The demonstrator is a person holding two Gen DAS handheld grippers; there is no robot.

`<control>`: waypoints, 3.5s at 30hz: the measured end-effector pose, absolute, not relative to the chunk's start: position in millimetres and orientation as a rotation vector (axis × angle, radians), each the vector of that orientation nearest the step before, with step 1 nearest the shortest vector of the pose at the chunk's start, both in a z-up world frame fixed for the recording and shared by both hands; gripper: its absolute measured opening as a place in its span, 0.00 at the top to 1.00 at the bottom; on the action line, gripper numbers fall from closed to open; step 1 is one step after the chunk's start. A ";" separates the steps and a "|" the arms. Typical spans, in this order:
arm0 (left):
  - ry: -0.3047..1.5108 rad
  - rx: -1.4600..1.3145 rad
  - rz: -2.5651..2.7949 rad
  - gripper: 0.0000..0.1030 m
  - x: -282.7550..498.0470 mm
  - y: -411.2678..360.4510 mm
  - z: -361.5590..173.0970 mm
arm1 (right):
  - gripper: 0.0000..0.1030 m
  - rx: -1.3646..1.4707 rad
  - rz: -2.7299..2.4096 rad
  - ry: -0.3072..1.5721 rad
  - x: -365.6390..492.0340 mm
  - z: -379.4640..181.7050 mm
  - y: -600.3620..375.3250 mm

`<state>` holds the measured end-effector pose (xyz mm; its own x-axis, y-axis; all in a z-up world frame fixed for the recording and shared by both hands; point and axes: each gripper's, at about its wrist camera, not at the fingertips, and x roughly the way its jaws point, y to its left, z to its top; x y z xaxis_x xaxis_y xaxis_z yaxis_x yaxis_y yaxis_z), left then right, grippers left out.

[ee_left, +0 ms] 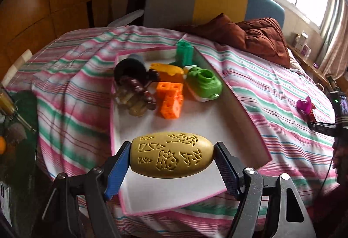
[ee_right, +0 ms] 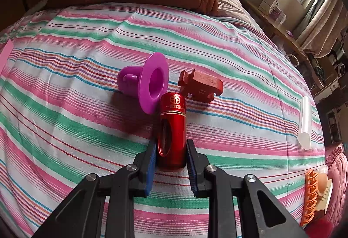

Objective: Organize rigid objects
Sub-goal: 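Carry the yellow oval into the tray and open the left tool, then lift the red cylinder and carry it toward the tray with the right tool, then lower the red cylinder into the tray and open the right tool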

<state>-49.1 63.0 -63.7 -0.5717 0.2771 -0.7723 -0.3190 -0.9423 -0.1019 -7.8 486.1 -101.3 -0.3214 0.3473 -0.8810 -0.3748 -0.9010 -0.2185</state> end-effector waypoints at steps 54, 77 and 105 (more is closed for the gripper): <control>0.058 -1.193 2.634 0.24 -43.0 38.8 -49.6 | 0.76 -1.576 2.289 0.076 4.1 -96.6 457.0; 0.045 -1.198 2.649 0.24 -41.3 28.9 -51.2 | 0.76 -1.685 2.589 0.148 4.9 -80.5 347.1; -0.009 -1.231 2.681 0.24 -46.0 5.7 -58.4 | 0.76 -1.809 3.005 -0.078 -31.1 -55.2 191.9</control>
